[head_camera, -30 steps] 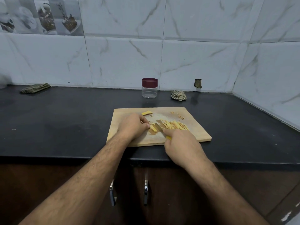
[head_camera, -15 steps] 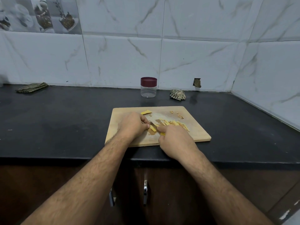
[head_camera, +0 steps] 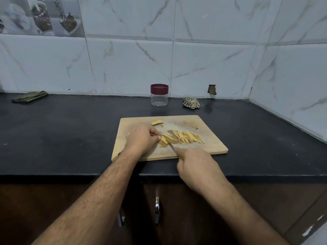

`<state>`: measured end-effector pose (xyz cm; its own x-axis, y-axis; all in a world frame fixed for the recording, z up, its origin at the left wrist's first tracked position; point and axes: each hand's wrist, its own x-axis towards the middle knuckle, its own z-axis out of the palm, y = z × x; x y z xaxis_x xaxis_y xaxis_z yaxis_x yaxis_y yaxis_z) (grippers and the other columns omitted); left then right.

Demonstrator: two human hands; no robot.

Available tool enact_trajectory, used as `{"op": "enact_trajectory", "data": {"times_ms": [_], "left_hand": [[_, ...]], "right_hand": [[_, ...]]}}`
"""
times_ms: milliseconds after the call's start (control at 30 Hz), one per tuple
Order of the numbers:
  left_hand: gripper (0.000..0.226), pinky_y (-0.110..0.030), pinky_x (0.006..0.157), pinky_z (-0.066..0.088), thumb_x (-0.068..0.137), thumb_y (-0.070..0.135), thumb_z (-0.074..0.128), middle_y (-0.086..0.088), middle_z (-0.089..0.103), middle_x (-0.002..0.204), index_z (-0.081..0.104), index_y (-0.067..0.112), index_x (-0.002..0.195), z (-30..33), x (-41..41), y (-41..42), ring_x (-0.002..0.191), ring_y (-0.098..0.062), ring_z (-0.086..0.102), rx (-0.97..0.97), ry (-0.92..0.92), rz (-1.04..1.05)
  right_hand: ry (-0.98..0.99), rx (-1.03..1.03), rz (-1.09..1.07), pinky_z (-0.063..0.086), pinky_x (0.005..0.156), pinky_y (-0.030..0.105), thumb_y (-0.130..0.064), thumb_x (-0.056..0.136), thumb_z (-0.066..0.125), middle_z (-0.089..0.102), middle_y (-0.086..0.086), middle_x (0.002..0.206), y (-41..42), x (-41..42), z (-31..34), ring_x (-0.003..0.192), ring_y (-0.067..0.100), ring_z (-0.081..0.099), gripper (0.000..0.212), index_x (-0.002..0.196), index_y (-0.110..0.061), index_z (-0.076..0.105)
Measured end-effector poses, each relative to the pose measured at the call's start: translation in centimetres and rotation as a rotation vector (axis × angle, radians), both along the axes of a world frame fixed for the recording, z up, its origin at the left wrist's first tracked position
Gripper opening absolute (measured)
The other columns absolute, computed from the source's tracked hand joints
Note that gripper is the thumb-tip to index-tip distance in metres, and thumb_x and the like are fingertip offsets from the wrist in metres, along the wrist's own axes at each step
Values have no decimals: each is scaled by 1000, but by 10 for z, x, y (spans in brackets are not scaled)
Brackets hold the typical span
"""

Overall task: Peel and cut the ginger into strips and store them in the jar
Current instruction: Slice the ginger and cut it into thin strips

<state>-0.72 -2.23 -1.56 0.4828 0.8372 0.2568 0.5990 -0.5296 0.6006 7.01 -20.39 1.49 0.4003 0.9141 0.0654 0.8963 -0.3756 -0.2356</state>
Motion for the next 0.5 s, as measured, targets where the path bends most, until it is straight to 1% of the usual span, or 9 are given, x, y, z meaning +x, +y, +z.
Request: {"op": "enact_trajectory", "data": {"times_ms": [100, 167, 233, 300, 400, 500], "left_hand": [[7, -39, 91, 47, 88, 36, 69, 21, 64, 84, 76, 36, 87, 0, -1, -2, 96, -7, 59, 16, -5, 15], [7, -38, 91, 46, 89, 35, 69, 23, 63, 83, 76, 36, 88, 0, -1, -3, 94, -5, 58, 17, -12, 18], [8, -39, 92, 46, 89, 35, 69, 25, 59, 79, 76, 35, 89, 1, -1, -4, 91, -3, 55, 17, -12, 16], [8, -39, 91, 46, 90, 35, 69, 25, 59, 79, 76, 35, 90, 1, -1, -5, 90, -3, 55, 21, -14, 15], [8, -38, 90, 46, 90, 35, 68, 23, 63, 85, 76, 36, 91, 2, -1, -6, 92, -4, 56, 23, -10, 15], [9, -40, 93, 46, 90, 35, 68, 23, 61, 86, 76, 36, 93, 2, -1, -6, 98, -6, 58, 17, -1, 11]], "right_hand": [[-4, -29, -12, 50, 74, 34, -16, 99, 40, 61, 3, 113, -4, 1, 1, 102, 22, 57, 48, 144, -35, 41], [-4, -11, -21, 50, 74, 34, -16, 99, 40, 61, 3, 113, -1, -1, 1, 103, 22, 57, 48, 143, -35, 42], [-6, 25, -30, 49, 75, 34, -16, 98, 40, 62, 3, 114, 4, -1, 1, 103, 22, 57, 45, 139, -34, 47], [-4, 50, -55, 51, 79, 35, -15, 97, 41, 62, 3, 118, 8, 0, 2, 107, 23, 58, 44, 136, -32, 51], [13, 65, -85, 53, 85, 36, -14, 97, 41, 62, 3, 124, 9, 2, 3, 112, 24, 57, 44, 136, -31, 53], [46, 90, -81, 53, 88, 36, -16, 98, 40, 61, 1, 128, 6, 3, 3, 115, 23, 56, 47, 141, -32, 49]]}}
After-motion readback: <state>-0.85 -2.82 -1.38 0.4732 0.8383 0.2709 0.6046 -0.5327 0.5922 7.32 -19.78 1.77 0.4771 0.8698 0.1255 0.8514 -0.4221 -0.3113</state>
